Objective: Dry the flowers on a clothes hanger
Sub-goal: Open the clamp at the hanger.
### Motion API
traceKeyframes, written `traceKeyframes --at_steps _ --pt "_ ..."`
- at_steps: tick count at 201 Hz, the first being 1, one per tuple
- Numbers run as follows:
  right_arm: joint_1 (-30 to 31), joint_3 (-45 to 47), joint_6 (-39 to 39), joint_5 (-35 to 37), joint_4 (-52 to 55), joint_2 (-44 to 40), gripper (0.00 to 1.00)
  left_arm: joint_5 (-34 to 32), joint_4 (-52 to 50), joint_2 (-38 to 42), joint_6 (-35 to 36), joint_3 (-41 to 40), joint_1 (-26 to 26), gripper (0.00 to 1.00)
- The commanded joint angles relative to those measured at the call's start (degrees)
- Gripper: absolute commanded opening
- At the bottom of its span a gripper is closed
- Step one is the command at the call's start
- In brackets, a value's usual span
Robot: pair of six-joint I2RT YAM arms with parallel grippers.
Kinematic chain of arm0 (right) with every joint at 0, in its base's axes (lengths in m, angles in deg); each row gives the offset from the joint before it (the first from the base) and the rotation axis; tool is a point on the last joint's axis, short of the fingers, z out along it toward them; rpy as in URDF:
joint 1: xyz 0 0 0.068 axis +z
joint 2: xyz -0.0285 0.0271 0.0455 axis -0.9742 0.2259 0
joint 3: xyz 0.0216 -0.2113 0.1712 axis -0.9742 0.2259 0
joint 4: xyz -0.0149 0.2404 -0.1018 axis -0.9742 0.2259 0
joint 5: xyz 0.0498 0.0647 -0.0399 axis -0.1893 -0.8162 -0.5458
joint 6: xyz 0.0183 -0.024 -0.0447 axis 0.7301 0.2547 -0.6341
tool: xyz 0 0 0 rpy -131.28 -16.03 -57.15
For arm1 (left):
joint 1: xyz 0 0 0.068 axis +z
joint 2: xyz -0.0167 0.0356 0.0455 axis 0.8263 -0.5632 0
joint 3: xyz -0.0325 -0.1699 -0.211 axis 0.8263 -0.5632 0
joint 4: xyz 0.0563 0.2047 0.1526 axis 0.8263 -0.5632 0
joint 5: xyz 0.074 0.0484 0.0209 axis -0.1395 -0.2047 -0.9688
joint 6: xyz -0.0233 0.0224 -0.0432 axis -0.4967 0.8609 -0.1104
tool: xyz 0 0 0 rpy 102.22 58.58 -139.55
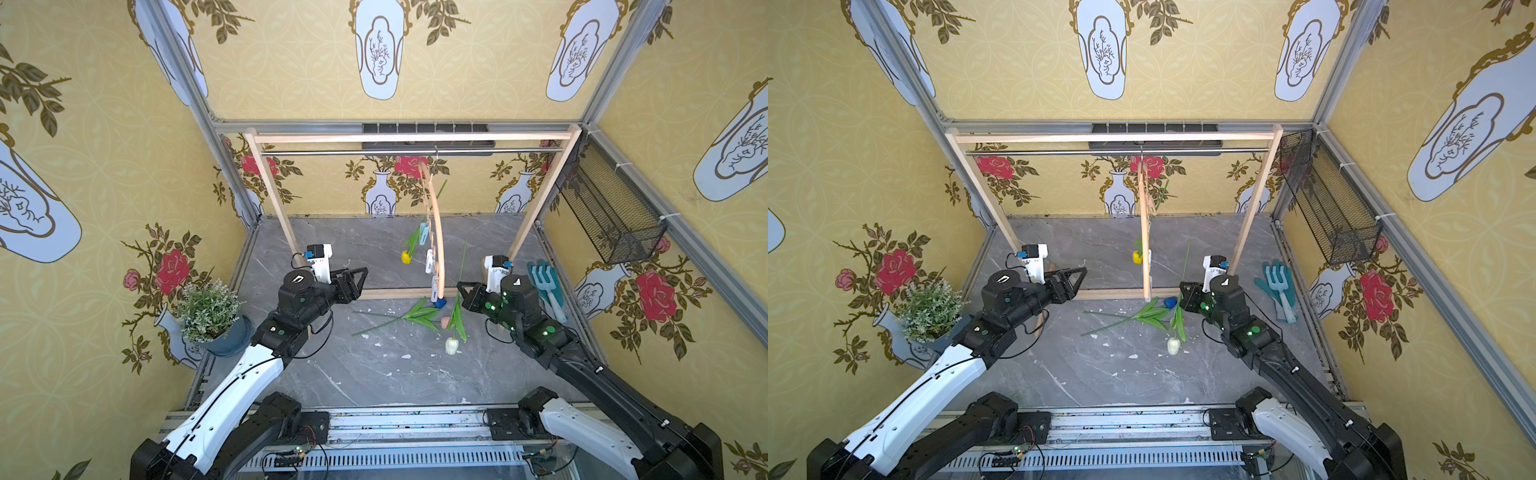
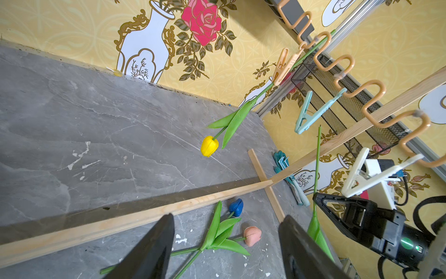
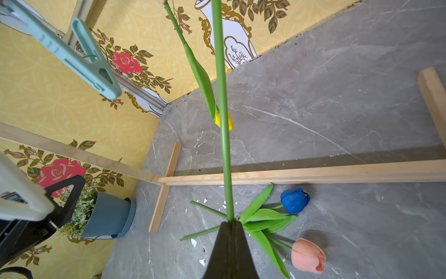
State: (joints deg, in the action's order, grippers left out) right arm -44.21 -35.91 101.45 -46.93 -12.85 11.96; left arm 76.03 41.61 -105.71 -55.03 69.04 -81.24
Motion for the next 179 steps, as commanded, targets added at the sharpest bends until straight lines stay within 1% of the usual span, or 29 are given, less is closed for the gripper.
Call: traceKeyframes --at_steps 1,43,88,118,153,179 --pt "-2.4 -3.6 -4.5 -1.9 -0.9 2.5 0.0 0.6 1.6 -1.2 0.8 1.4 0.0 0.76" --pt "-8.6 -7.7 -5.5 -11.8 0.0 6.0 0.0 4.6 4.9 -4.0 1.8 3.5 0.0 0.78" --pt "-13.0 -10.1 -8.0 -19.5 -0.7 8.3 0.0 8.5 4.6 -9.8 5.9 10.0 0.0 0.77" --pt "-13.6 -13.1 -9.5 -22.7 -0.1 10.8 0.0 10.7 3.0 -13.9 8.6 14.8 0.0 0.76" --pt "-13.7 -16.3 -11.5 -25.4 0.1 12.5 0.0 13.5 -1.7 -19.1 13.0 21.7 0.0 0.77" --pt "-13.7 -18.9 -12.8 -26.7 1.0 14.4 0.0 16.2 -2.2 -22.6 14.1 25.7 0.0 0.77"
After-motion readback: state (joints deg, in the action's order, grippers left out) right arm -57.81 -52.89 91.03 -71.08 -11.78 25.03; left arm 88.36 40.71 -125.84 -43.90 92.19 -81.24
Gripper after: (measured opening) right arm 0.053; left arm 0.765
